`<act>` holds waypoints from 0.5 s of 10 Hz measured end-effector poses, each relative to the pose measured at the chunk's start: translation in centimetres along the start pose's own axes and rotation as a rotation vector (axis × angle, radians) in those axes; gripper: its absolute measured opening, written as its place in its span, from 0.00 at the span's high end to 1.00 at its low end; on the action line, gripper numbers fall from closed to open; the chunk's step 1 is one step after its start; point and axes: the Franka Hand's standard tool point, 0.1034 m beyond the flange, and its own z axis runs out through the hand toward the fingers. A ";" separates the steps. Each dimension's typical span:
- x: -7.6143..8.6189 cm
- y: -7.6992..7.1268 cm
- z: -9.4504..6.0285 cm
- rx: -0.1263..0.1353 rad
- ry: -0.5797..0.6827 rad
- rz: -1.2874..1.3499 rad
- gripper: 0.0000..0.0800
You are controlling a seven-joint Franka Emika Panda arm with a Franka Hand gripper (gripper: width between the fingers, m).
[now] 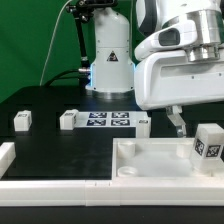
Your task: Assemble one leg
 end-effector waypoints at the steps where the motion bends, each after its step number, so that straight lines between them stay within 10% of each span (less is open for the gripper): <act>1: -0.2 -0.1 0.1 0.004 -0.024 0.001 0.19; 5: -0.9 0.8 -0.2 0.046 -0.321 0.002 0.19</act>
Offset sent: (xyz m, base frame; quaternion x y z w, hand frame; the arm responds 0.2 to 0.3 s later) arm 0.0049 -0.0164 -0.0043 -0.0090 -0.2401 -0.0134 0.9706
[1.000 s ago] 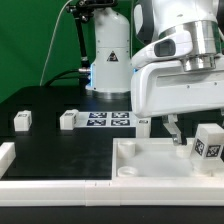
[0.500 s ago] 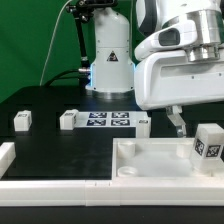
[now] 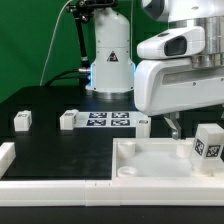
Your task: Assemble one leg
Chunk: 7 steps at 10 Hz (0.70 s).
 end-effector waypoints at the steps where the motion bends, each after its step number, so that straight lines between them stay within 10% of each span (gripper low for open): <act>1: -0.2 0.2 -0.1 0.015 -0.080 -0.002 0.19; 7: 0.8 0.2 0.4 0.016 -0.069 0.001 0.19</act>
Offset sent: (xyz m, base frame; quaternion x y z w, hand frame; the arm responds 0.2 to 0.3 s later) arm 0.0000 0.0000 0.0000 0.0000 0.0000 0.0000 1.0000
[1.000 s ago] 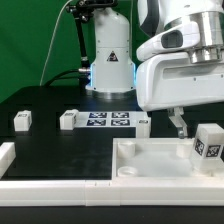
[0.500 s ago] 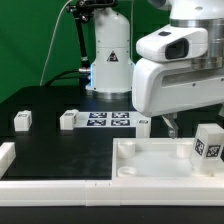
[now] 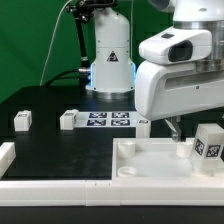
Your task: Assemble one leg
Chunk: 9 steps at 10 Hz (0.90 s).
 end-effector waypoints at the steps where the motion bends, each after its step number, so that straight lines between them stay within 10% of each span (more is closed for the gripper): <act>1: 0.1 -0.1 0.0 0.000 0.001 -0.002 0.19; 6: 0.2 -0.1 0.0 -0.001 0.005 -0.002 0.64; 9: 0.2 -0.1 0.0 -0.001 0.006 0.024 0.64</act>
Offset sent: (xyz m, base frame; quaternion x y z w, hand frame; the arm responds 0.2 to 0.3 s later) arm 0.0000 0.0000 0.0000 0.0000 0.0000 0.0000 1.0000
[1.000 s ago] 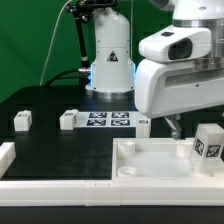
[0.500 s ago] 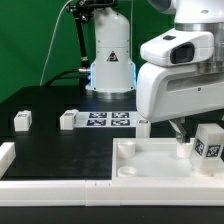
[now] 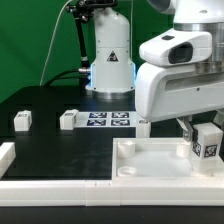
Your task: Assemble one leg
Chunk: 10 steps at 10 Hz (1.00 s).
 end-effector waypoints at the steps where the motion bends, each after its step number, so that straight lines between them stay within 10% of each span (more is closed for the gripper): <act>1: 0.0 0.0 0.0 0.000 0.000 -0.001 0.64; 10: 0.0 0.0 0.0 0.017 0.023 0.925 0.64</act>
Offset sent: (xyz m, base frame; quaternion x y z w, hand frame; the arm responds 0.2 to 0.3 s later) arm 0.0000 0.0000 0.0000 0.0000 0.0000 0.1593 0.9872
